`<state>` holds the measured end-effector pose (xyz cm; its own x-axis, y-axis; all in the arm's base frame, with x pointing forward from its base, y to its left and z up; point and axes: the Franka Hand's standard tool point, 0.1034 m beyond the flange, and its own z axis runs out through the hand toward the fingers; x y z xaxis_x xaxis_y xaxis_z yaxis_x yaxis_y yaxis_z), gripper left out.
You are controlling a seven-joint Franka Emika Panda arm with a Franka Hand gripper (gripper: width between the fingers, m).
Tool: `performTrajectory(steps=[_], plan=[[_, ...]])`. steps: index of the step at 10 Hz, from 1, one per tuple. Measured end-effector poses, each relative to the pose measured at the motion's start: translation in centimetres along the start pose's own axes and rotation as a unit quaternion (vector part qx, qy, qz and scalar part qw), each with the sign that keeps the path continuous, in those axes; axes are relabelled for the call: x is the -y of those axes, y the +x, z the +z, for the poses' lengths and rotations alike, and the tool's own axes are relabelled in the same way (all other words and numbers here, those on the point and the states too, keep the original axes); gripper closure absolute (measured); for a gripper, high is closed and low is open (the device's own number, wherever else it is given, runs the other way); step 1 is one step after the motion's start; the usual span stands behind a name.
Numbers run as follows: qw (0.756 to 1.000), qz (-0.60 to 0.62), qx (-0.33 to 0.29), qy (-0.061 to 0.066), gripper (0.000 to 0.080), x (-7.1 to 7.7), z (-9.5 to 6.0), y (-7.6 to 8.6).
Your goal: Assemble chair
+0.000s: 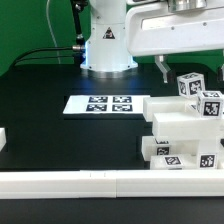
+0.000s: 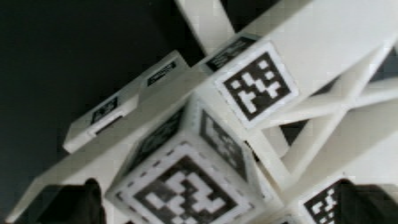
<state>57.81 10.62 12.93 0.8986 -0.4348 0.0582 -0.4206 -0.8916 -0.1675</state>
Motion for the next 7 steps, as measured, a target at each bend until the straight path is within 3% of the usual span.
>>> performTrajectory(steps=[1,2,3,4,5,7], plan=[[1.000,-0.028,0.000,-0.001,0.0151,-0.01,-0.01,0.01],[0.989,-0.147,0.005,-0.022,0.0151,-0.20,-0.01,0.00],[0.980,-0.199,0.013,-0.028,0.0151,-0.33,0.39,-0.02],[0.981,-0.193,0.016,-0.030,0.0209,-0.24,0.86,-0.26],[0.984,-0.174,0.015,-0.030,0.0209,-0.26,0.75,-0.15],[0.984,-0.174,0.015,-0.030,0.0513,-0.34,0.80,-0.13]])
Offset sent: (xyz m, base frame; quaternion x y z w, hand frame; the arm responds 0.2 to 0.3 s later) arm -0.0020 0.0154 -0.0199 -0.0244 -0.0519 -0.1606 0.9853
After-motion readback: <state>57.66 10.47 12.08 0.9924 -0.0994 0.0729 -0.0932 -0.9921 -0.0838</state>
